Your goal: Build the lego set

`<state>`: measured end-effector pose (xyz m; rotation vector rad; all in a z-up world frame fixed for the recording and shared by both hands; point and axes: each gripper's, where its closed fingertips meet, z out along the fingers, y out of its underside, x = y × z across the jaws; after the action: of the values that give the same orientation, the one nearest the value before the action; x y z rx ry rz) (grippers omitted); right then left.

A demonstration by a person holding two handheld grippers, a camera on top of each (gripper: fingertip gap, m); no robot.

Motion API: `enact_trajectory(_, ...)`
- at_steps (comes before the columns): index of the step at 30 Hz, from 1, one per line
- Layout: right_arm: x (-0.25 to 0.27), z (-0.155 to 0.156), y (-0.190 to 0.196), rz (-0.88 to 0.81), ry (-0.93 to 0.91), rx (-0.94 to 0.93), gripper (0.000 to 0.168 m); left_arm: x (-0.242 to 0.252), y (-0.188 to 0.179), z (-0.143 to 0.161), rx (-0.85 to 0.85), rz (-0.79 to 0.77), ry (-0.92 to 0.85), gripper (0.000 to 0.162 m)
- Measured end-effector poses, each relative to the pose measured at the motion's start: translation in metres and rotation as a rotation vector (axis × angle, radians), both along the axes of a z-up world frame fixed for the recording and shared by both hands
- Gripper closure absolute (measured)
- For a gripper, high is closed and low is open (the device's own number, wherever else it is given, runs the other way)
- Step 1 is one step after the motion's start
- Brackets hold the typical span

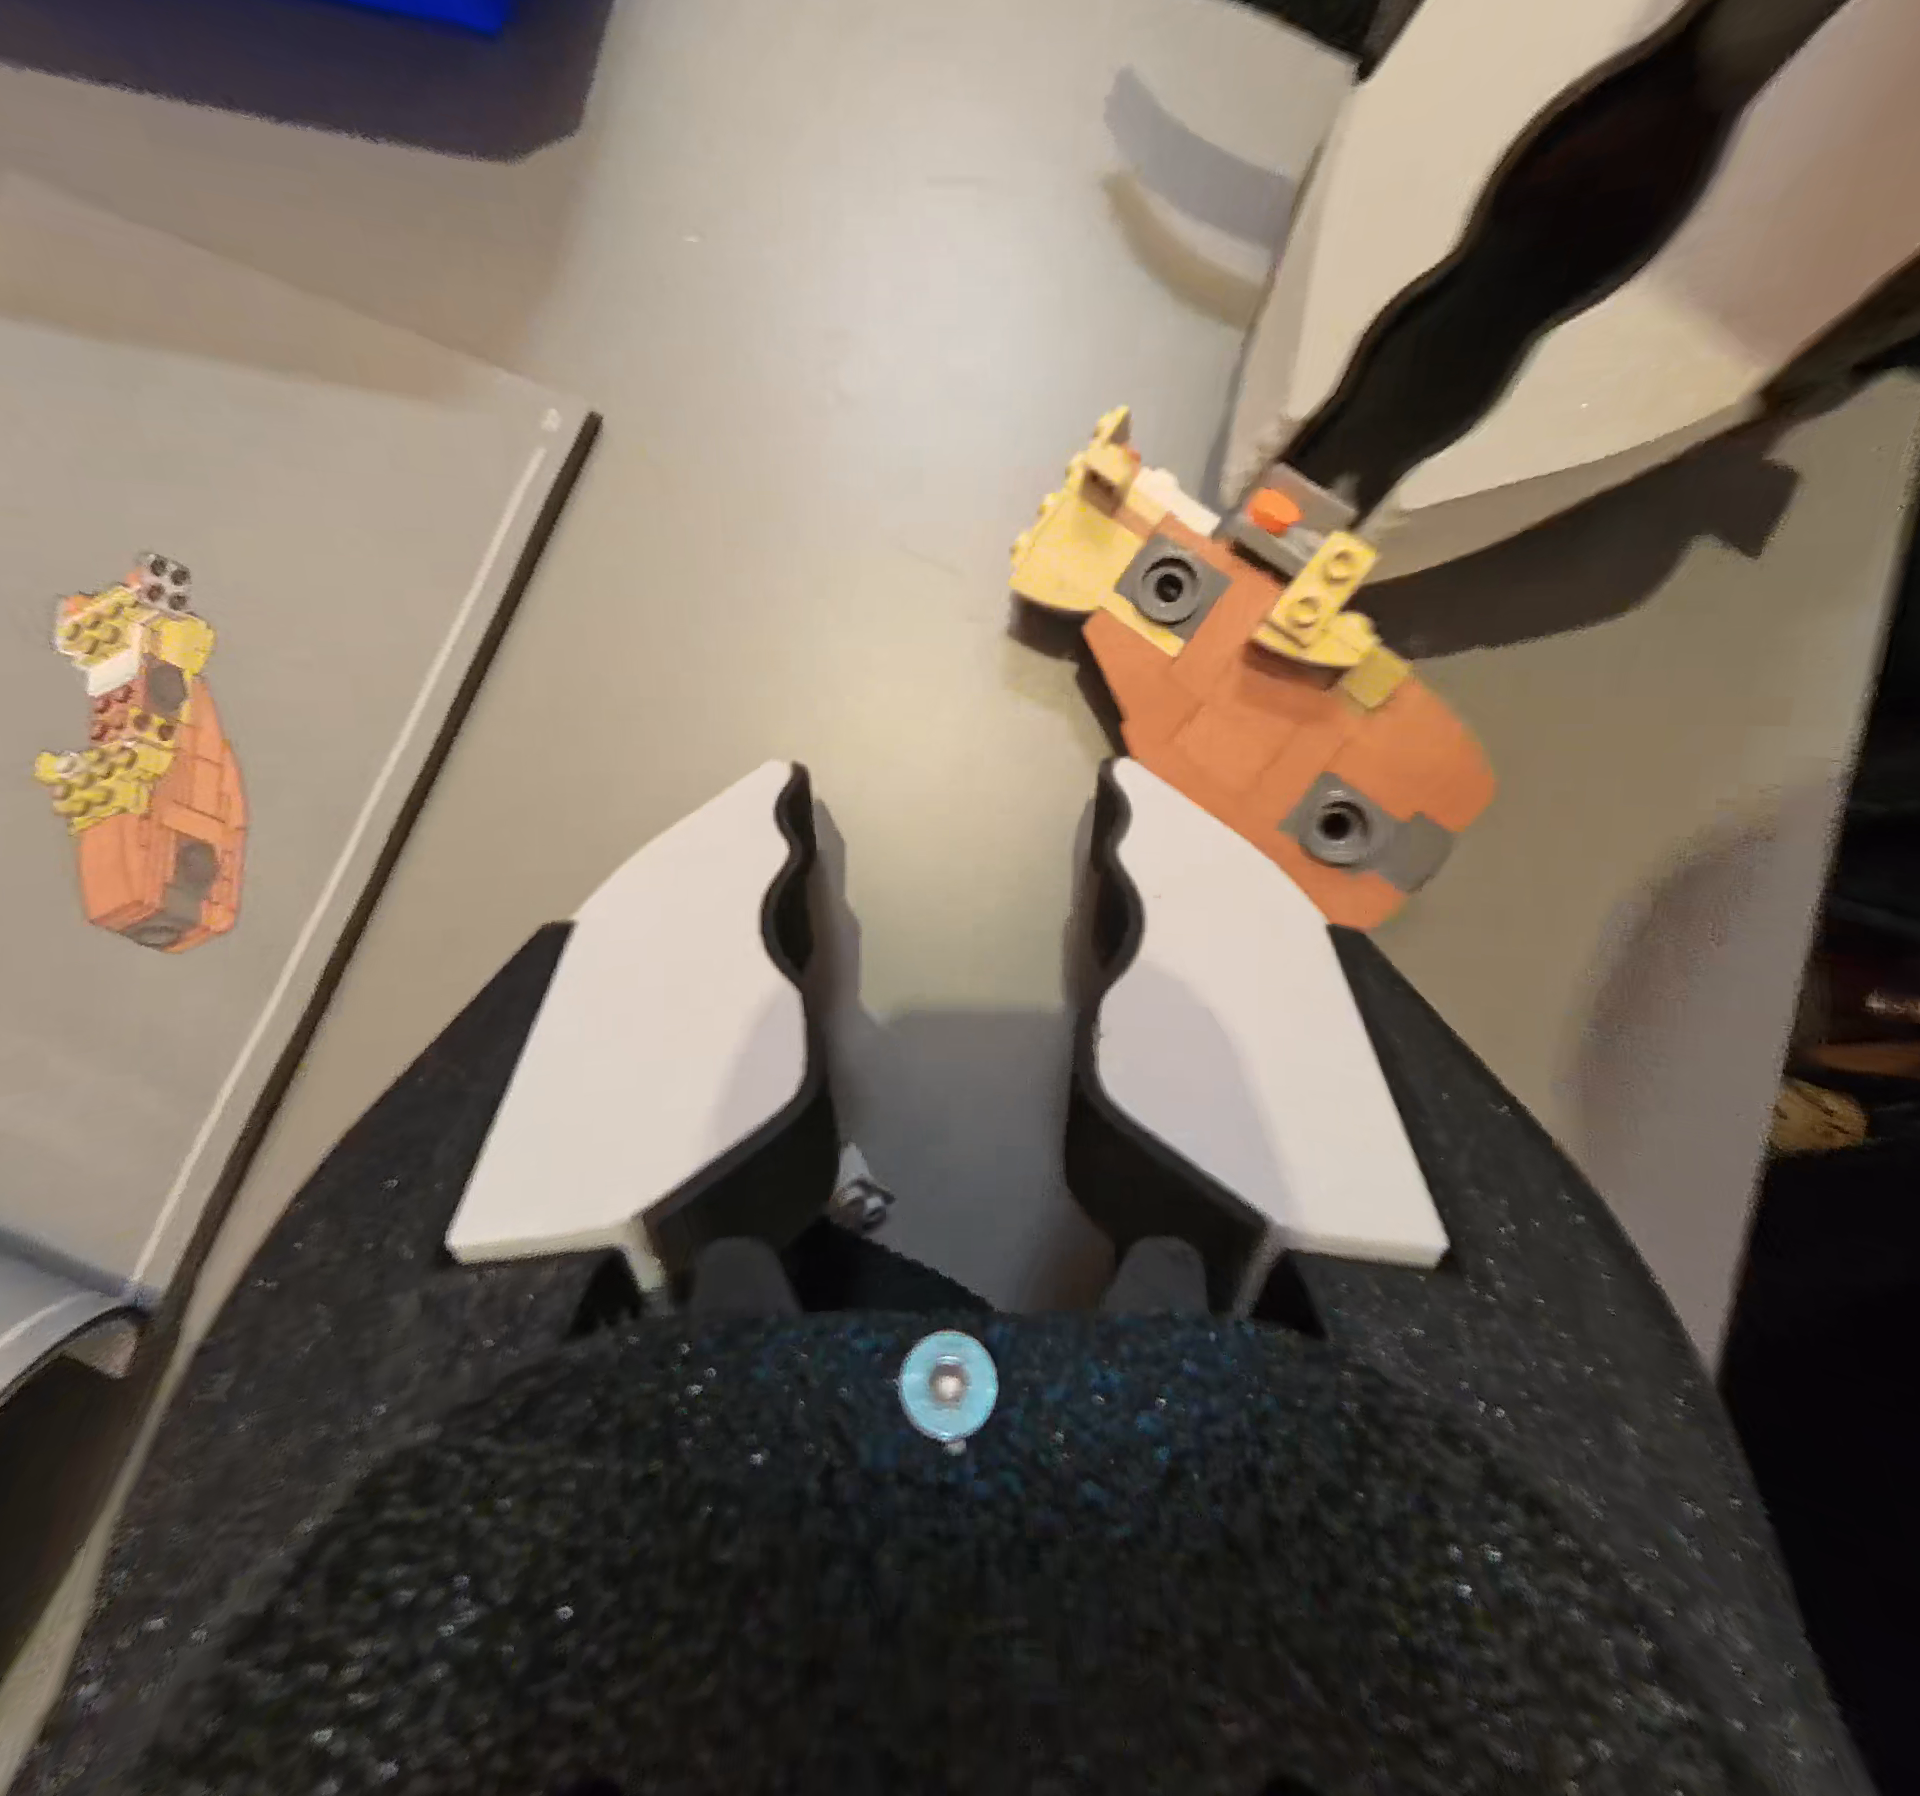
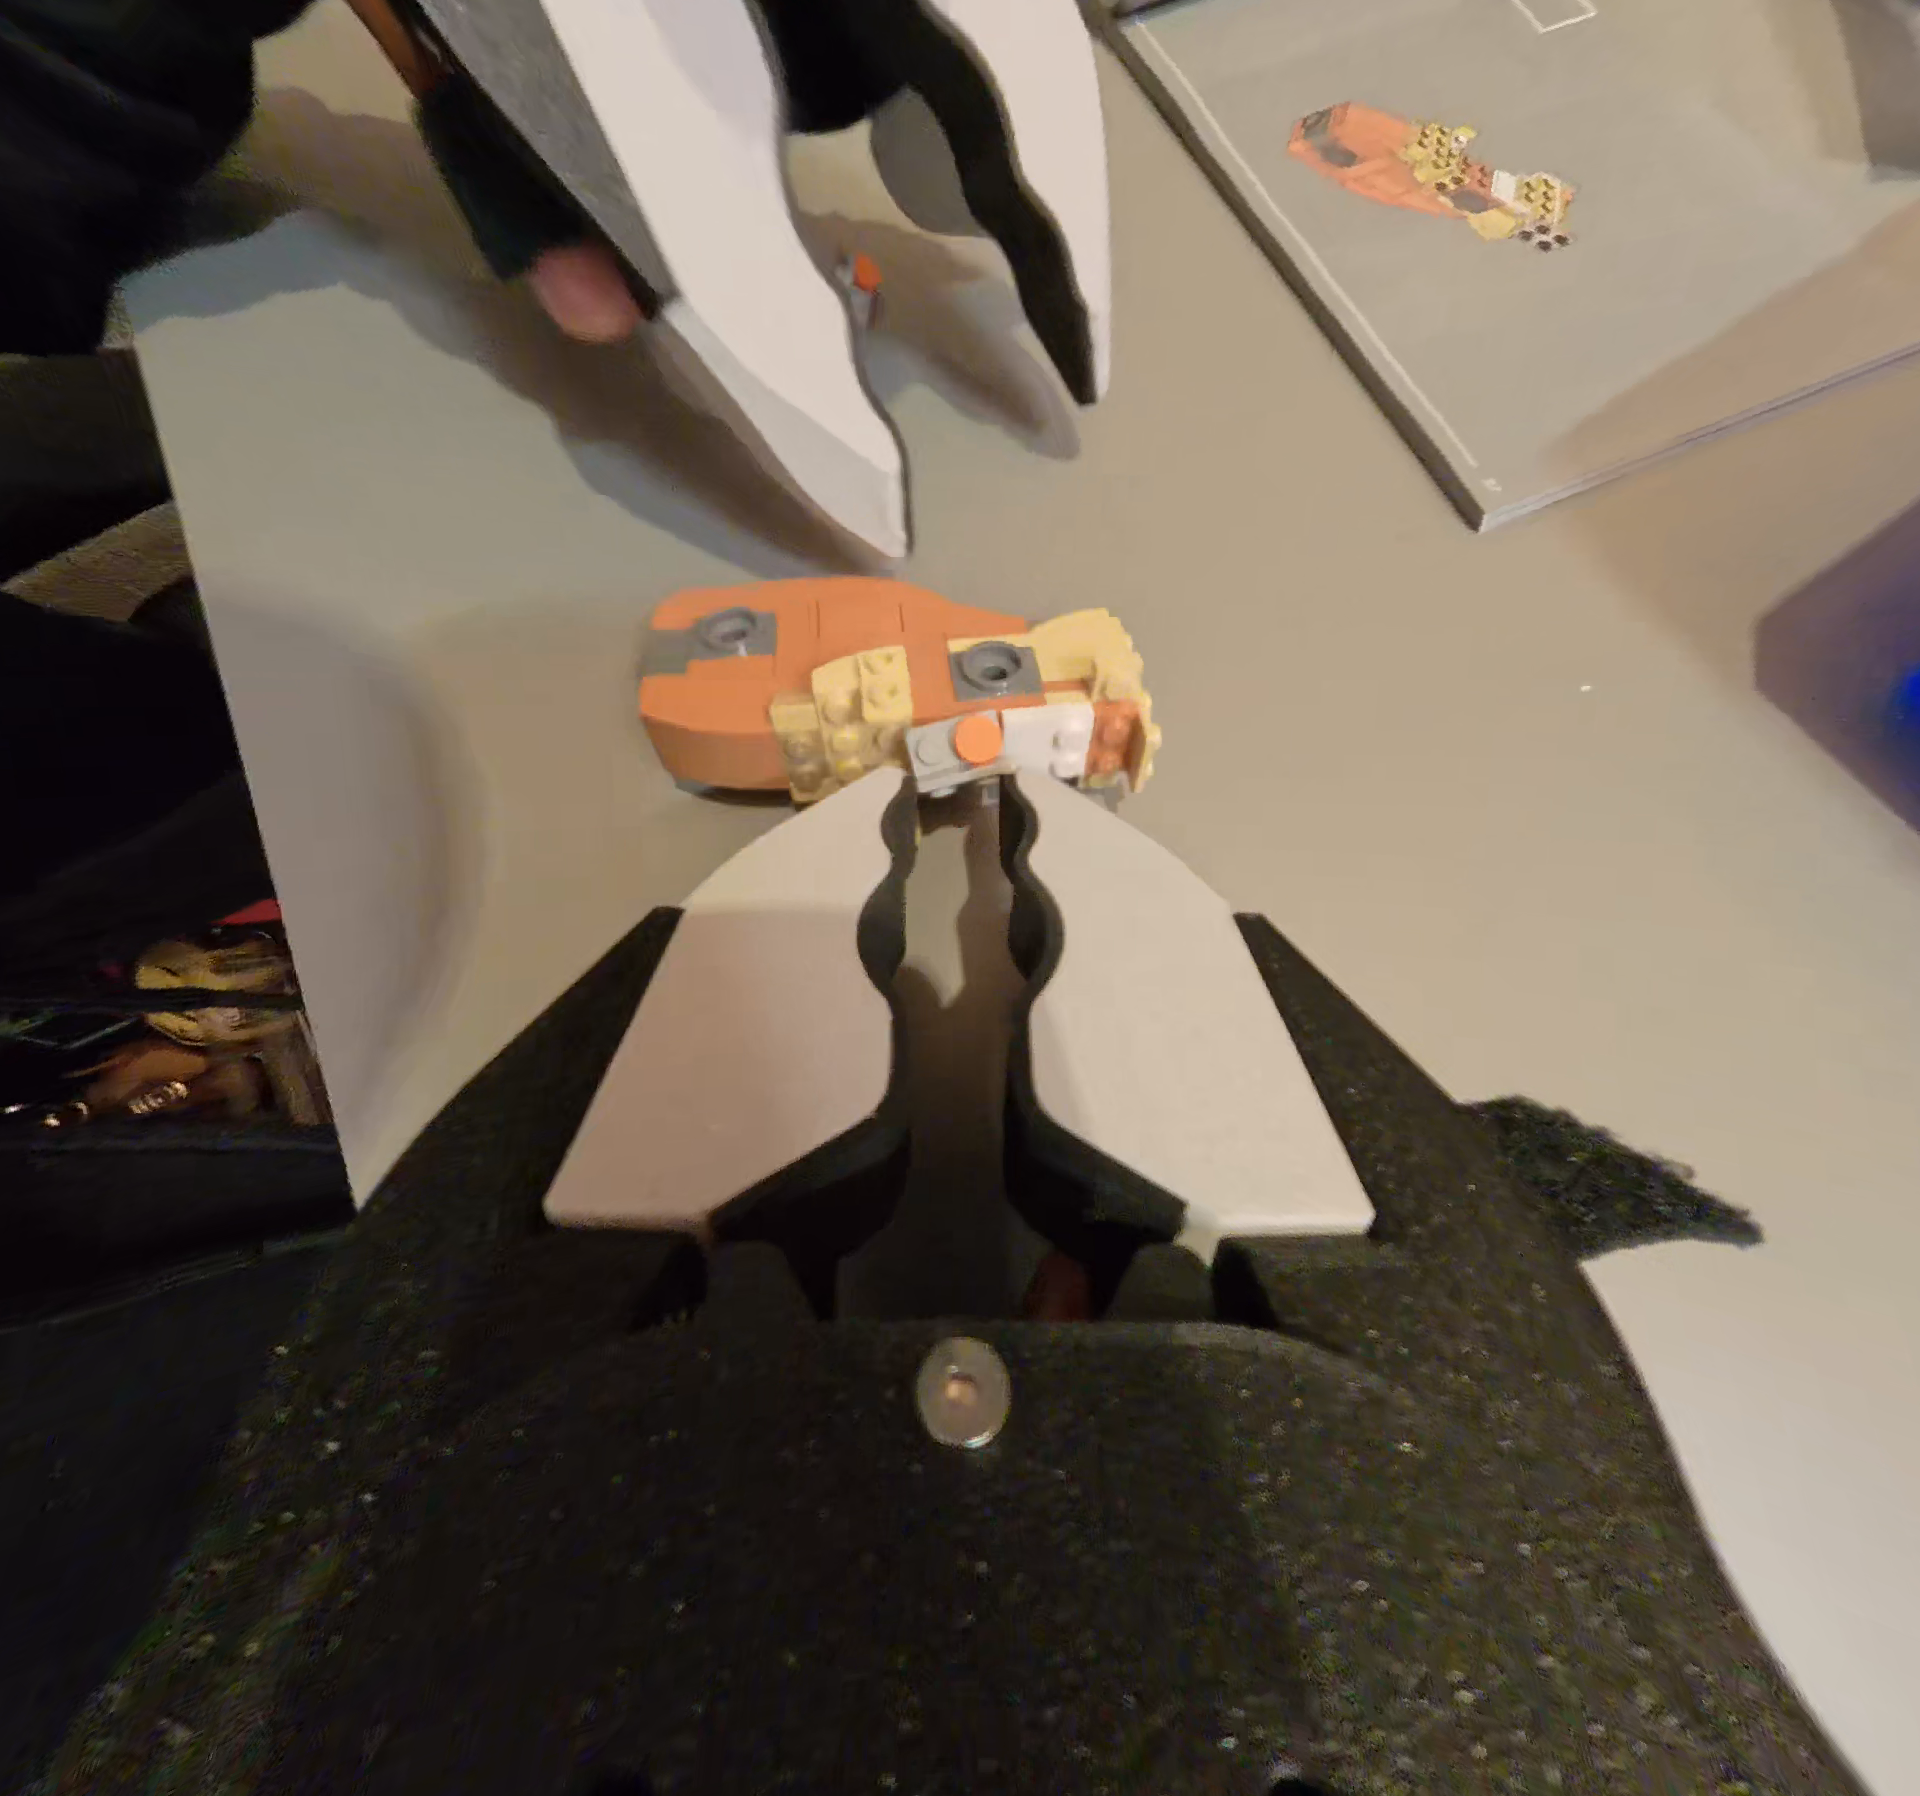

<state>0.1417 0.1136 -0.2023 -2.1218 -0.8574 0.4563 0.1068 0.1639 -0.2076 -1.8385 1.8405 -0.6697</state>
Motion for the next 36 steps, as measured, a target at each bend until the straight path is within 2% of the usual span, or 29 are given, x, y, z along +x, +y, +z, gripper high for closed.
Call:
enact_trajectory(5, 0.007, 0.007, 0.001, -0.035, 0.047, 0.023, 0.153, 0.006, -0.02, 0.03, -0.085, -0.079, -0.12, 0.11)
enact_trajectory(9, 0.015, 0.01, 0.001, -0.049, 0.064, 0.04, 0.154, 0.024, -0.018, 0.039, 0.007, -0.195, -0.096, 0.111)
enact_trajectory(17, 0.03, 0.018, 0.001, -0.085, 0.134, 0.066, 0.154, 0.052, -0.025, 0.019, -0.063, -0.419, 0.088, 0.133)
enact_trajectory(19, 0.031, 0.021, 0.0, -0.083, 0.162, 0.071, 0.154, 0.053, -0.024, 0.016, -0.066, -0.447, 0.12, 0.144)
enact_trajectory(26, 0.03, 0.023, 0.0, -0.061, 0.199, 0.068, 0.154, 0.05, -0.026, 0.009, -0.03, -0.525, 0.17, 0.152)
enact_trajectory(32, 0.03, 0.022, 0.002, -0.055, 0.197, 0.057, 0.153, 0.053, -0.026, 0.009, -0.057, -0.509, 0.083, 0.154)
enact_trajectory(36, 0.03, 0.024, 0.004, -0.057, 0.196, 0.074, 0.154, 0.05, -0.029, 0.02, -0.127, -0.448, -0.117, 0.155)
